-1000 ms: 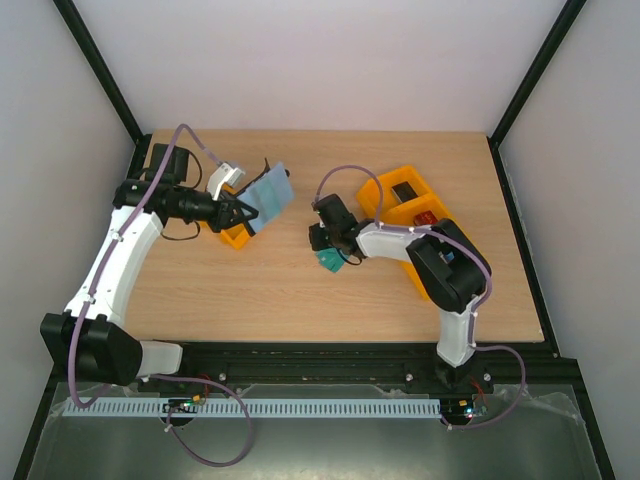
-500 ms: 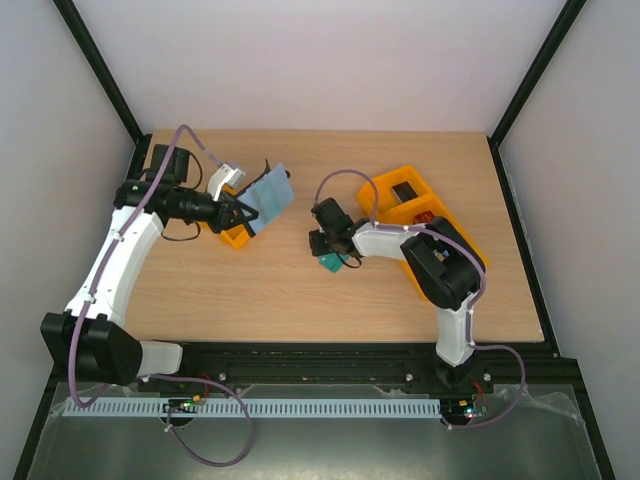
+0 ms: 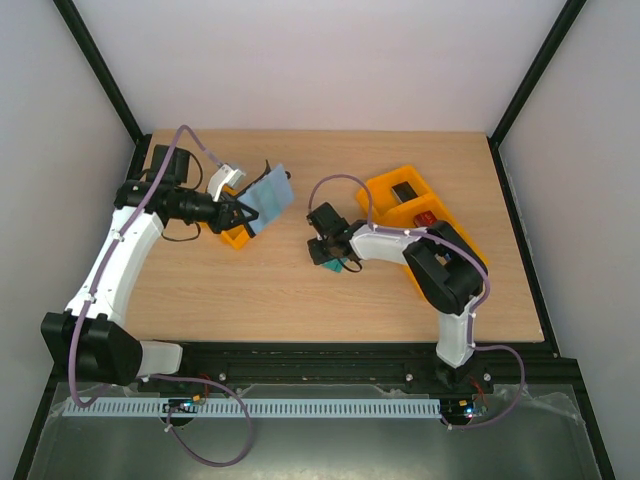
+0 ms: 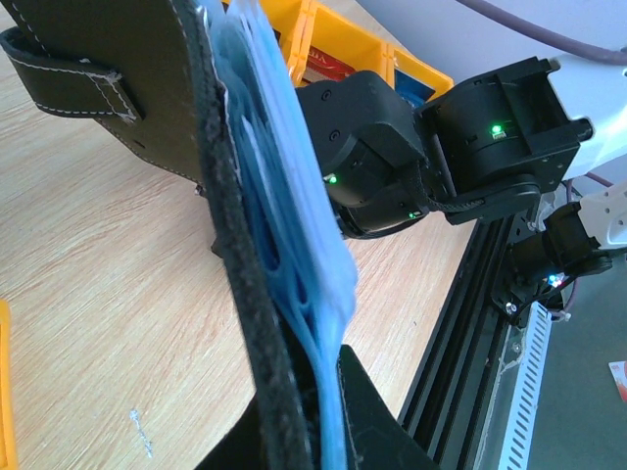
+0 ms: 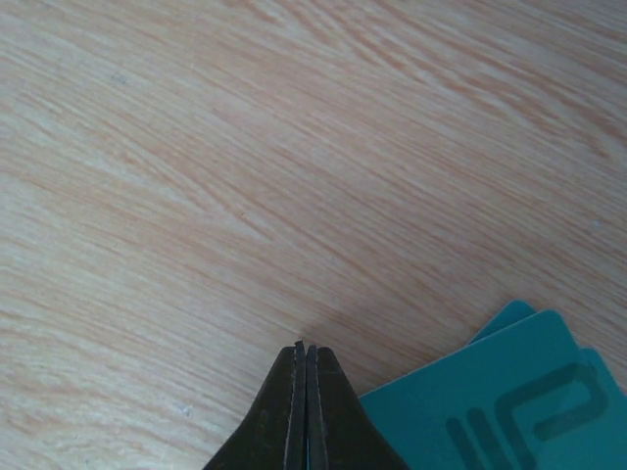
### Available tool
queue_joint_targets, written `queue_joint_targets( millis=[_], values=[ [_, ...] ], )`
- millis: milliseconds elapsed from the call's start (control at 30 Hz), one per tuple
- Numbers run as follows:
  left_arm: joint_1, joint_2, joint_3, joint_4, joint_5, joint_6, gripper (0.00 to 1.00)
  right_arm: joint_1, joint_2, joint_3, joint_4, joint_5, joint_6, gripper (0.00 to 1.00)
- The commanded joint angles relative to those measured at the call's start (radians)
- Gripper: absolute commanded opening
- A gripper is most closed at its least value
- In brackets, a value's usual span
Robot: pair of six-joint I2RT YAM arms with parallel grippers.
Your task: Take the credit cards out of the card holder
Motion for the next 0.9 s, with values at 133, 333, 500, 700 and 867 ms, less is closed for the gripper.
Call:
queue_joint_targets(
  millis=[133, 333, 500, 700, 867],
  values=[
    [0.008, -0.004, -0.009, 0.011, 0.024, 0.002, 0.02, 0.046, -0.015, -0.003, -0.169, 0.038, -0.027, 0.02],
    [0.007, 0.027, 0.018, -0.009, 0.035, 0.019, 0.02, 0.048, -0.021, 0.028, -0.207, 0.035, -0.027, 0.02],
    [0.005, 0.069, 0.048, -0.043, 0.053, 0.045, 0.02, 0.046, -0.138, 0.044, -0.127, -0.075, 0.016, 0.02],
    [-0.006, 0.09, 0.051, -0.045, 0.046, 0.044, 0.02, 0.006, -0.25, -0.015, -0.12, 0.114, 0.126, 0.02],
    [-0.017, 0.076, 0.045, -0.049, 0.033, 0.046, 0.02, -0.043, -0.337, -0.166, -0.144, 0.165, 0.193, 0.02]
  ],
)
